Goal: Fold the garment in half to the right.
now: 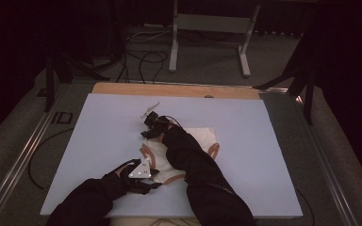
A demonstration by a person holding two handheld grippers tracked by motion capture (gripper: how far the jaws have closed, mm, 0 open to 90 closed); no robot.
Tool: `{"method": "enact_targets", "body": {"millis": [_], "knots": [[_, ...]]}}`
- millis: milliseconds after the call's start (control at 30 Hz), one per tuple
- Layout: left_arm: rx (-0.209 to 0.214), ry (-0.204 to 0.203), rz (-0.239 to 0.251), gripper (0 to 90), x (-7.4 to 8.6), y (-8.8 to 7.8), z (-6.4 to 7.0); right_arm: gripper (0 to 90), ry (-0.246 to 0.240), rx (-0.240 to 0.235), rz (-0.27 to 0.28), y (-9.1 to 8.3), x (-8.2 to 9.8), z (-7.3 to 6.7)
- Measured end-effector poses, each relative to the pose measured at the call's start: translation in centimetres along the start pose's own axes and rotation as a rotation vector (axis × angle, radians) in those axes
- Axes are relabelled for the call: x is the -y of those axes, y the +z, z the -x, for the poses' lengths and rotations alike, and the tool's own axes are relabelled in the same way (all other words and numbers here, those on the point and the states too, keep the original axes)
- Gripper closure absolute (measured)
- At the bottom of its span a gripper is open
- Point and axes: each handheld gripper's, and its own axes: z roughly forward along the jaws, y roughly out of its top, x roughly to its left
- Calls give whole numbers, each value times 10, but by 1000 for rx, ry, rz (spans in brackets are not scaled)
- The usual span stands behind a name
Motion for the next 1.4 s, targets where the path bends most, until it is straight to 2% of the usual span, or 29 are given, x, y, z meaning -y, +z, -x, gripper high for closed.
{"method": "enact_targets", "body": {"millis": [133, 167, 200, 233, 267, 333, 467, 533, 700, 767, 967, 1067, 1100, 1133, 1200, 1400], "knots": [[0, -2, -1, 534, 0, 1, 0, 599, -17, 18, 5, 0, 0, -2], [1, -2, -2, 536, -1, 1, -1, 665, -22, 13, 2, -1, 1, -3], [4, -9, -3, 538, -1, 1, -1, 680, -19, 3, 1, -1, 1, -3], [7, -8, -3, 541, -1, 1, -2, 734, -20, 1, 0, -1, 1, -3], [10, -6, -5, 542, -2, 2, -2, 822, -24, 5, -3, -2, 0, -4], [13, -13, -7, 547, -2, 2, -3, 880, -34, 7, -8, -3, 1, -4], [19, -12, -12, 577, -3, 3, -4, 894, -24, -4, 1, -6, 2, -3], [23, -1, -16, 631, -5, 3, -4, 895, -30, -3, 8, -8, 2, -3], [-1, 10, -23, 824, -9, 6, -6, 896, -34, -8, 15, -13, 1, -4], [-13, 10, -25, 855, -10, 6, -7, 896, -38, -7, 17, -15, 0, -4], [-23, -7, -25, 874, -14, 6, -9, 896, -38, -11, 29, -20, 0, -3], [-39, 0, -23, 877, -17, 4, -11, 896, -40, -12, 34, -22, -1, -4], [-51, 2, -16, 878, -17, 4, -11, 897, -42, -15, 39, -23, -1, -4], [-46, -11, -7, 878, -18, 4, -11, 896, -45, -14, 41, -24, -2, -4], [-51, -11, 1, 879, -20, 3, -12, 897, -44, -14, 44, -26, -2, -4], [-47, 9, 3, 879, -26, 3, -12, 897, -44, -17, 65, -35, -3, -3]]}}
